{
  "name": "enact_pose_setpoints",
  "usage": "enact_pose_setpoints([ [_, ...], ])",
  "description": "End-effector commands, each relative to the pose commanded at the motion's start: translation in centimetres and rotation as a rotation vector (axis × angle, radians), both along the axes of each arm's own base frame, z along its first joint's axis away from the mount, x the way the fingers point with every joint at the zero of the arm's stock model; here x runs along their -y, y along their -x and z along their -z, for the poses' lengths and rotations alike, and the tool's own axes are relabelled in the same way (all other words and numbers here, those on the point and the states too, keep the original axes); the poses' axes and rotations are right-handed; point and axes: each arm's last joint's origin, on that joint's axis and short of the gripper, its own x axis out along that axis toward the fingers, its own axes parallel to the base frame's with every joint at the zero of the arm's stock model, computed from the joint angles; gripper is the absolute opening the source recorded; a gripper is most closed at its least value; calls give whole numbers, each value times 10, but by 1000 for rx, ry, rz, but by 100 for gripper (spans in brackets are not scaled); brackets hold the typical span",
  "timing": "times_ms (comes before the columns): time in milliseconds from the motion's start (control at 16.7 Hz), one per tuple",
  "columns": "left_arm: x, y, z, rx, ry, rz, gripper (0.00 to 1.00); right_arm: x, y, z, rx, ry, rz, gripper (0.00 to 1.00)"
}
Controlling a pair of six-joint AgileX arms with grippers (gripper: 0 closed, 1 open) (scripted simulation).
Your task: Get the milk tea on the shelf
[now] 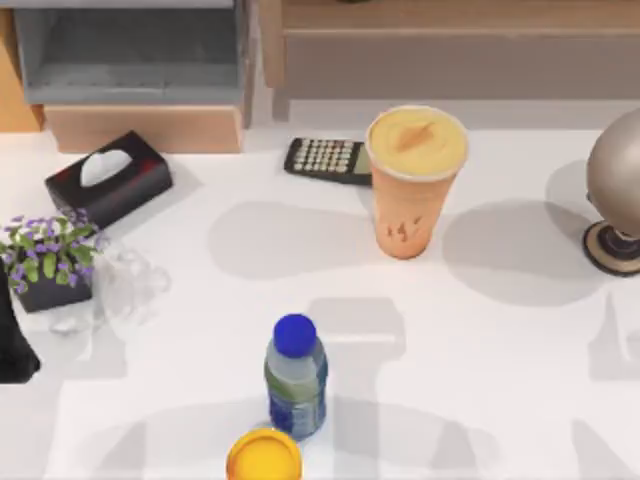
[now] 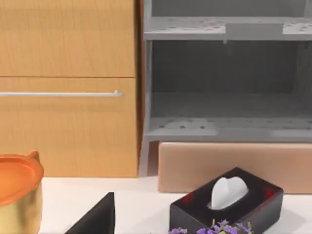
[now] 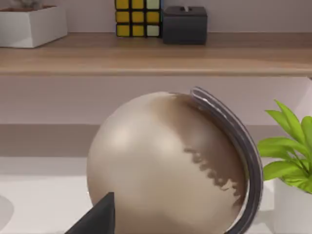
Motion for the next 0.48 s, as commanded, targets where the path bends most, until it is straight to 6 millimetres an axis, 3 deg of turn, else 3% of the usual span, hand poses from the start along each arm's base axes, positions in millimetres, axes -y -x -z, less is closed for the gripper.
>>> enact_pose_setpoints([
  [480,0,0,0,0,0,0,100,-6,-9,-17,9,11,13,100],
])
